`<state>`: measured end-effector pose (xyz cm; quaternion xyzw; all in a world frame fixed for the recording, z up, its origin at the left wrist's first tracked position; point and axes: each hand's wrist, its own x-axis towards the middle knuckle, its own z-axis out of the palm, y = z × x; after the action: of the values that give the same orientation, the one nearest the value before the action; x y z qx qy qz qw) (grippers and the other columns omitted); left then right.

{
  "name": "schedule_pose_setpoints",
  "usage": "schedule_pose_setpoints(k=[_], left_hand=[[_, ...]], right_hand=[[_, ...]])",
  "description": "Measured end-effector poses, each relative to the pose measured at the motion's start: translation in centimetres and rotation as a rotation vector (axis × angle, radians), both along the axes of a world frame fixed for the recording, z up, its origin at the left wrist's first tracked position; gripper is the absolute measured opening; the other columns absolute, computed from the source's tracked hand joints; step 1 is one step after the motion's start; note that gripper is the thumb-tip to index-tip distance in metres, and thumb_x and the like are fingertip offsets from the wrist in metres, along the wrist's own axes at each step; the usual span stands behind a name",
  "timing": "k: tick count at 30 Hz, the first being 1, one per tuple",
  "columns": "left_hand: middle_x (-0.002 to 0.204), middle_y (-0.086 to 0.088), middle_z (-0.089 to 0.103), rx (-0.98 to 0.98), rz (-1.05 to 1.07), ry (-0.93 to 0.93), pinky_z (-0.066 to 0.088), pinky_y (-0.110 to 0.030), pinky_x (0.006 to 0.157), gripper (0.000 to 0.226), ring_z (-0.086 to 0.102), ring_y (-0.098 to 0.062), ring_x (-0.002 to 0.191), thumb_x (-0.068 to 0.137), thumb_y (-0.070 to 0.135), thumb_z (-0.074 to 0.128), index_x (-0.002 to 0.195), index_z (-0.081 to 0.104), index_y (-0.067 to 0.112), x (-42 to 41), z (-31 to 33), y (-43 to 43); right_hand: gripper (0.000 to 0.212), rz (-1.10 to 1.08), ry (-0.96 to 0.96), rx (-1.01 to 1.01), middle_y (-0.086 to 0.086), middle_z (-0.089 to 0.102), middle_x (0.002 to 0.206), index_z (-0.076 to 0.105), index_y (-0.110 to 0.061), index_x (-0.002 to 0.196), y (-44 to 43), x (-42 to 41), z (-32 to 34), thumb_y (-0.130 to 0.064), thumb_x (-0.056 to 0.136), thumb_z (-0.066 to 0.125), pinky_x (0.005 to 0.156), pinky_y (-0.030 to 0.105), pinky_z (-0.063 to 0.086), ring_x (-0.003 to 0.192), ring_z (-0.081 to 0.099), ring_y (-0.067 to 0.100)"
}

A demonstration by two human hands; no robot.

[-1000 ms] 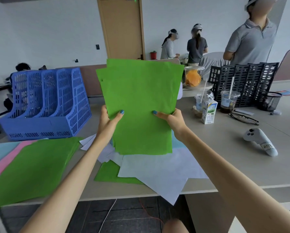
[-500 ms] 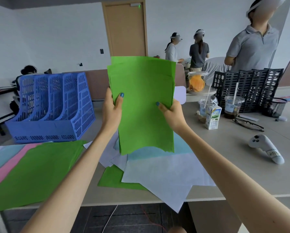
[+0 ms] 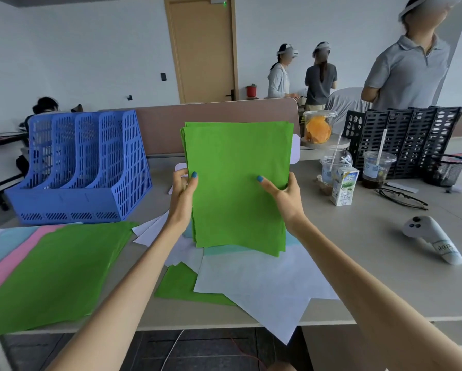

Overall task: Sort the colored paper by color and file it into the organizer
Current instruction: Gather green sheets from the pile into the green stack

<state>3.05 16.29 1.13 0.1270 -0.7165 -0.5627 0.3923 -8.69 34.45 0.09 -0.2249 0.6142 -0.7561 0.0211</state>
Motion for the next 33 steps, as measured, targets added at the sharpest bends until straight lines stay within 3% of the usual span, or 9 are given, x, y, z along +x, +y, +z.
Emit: schedule_pose_setpoints(k=[4,7,12,15,19,22,24,29,33], left_hand=[[0.116,0.031,0.043,0.024,-0.044,0.006,0.028,-0.020,0.099,0.030,0.043,0.009,0.109,0.102,0.022,0.041,0.131,0.036,0.024,-0.3,0.2,1.1],[0.100,0.035,0.030,0.122,-0.060,0.005,0.020,-0.014,0.092,0.015,0.039,0.026,0.091,0.103,0.026,0.037,0.111,0.037,0.038,-0.2,-0.2,2.4],[0.116,0.032,0.033,0.157,-0.026,0.001,0.019,-0.023,0.107,0.021,0.033,0.011,0.111,0.103,0.032,0.035,0.123,0.041,0.034,-0.9,-1.0,2.2],[0.156,0.010,0.017,0.113,-0.030,-0.075,0.014,-0.022,0.110,0.059,0.018,-0.004,0.141,0.102,0.038,0.036,0.152,0.012,0.018,-1.6,-0.9,2.1],[0.157,0.003,0.018,0.080,0.006,-0.060,0.015,-0.019,0.108,0.055,0.017,-0.006,0.143,0.104,0.031,0.034,0.151,0.014,0.013,-1.8,0.4,2.1],[0.116,0.029,0.040,0.082,0.010,-0.051,0.028,-0.014,0.090,0.016,0.037,0.035,0.096,0.104,0.026,0.034,0.112,0.039,0.039,-1.4,-0.2,1.8],[0.093,0.033,0.033,0.088,0.027,-0.077,0.033,-0.006,0.076,0.023,0.036,0.038,0.071,0.104,0.022,0.035,0.089,0.033,0.040,-1.0,-1.2,1.8],[0.153,0.009,0.027,0.033,-0.025,-0.180,0.020,-0.027,0.114,0.049,0.024,-0.006,0.141,0.105,0.030,0.029,0.150,0.019,0.017,-1.0,-3.4,1.1],[0.160,0.000,0.009,-0.018,0.030,-0.248,0.011,-0.027,0.115,0.056,0.011,-0.012,0.146,0.105,0.032,0.028,0.153,0.005,0.013,-0.5,-2.5,0.6]], right_hand=[[0.051,-0.006,-0.030,-0.052,0.001,0.069,0.109,0.058,-0.016,0.112,-0.7,-0.1,0.1,-0.042,0.072,0.077,0.098,0.042,0.048,0.101,0.064,0.014],[0.048,-0.011,-0.079,-0.101,-0.005,0.069,0.105,0.062,-0.017,0.114,-1.0,0.1,-0.1,-0.043,0.075,0.074,0.102,0.042,0.045,0.100,0.063,0.013],[0.055,-0.078,-0.093,-0.082,-0.004,0.072,0.102,0.067,-0.017,0.104,-0.8,0.5,-0.4,-0.055,0.065,0.076,0.096,0.043,0.050,0.100,0.066,0.016],[0.046,-0.110,-0.069,-0.072,-0.001,0.073,0.101,0.069,-0.015,0.105,-1.2,0.2,-0.6,-0.041,0.069,0.076,0.094,0.041,0.052,0.098,0.068,0.015],[0.021,-0.183,0.088,-0.056,0.008,0.072,0.098,0.067,-0.005,0.103,-1.8,-0.3,-0.1,-0.007,0.082,0.067,0.087,0.039,0.054,0.089,0.066,0.018],[0.018,-0.169,0.090,-0.039,0.004,0.070,0.091,0.066,-0.006,0.100,-1.6,-0.2,-0.4,-0.011,0.084,0.068,0.078,0.030,0.052,0.080,0.063,0.014],[0.026,-0.168,0.042,-0.017,0.001,0.064,0.080,0.062,-0.003,0.093,-1.2,-0.3,-1.5,-0.023,0.079,0.072,0.071,0.031,0.047,0.071,0.055,0.015],[0.021,-0.100,-0.027,0.005,0.005,0.070,0.103,0.064,-0.009,0.107,-1.3,-0.6,-3.5,-0.015,0.087,0.065,0.089,0.036,0.050,0.091,0.063,0.016],[0.018,-0.108,0.051,0.070,0.007,0.066,0.095,0.061,-0.004,0.103,-1.7,-1.5,-3.9,-0.013,0.089,0.055,0.082,0.035,0.046,0.084,0.055,0.015]])
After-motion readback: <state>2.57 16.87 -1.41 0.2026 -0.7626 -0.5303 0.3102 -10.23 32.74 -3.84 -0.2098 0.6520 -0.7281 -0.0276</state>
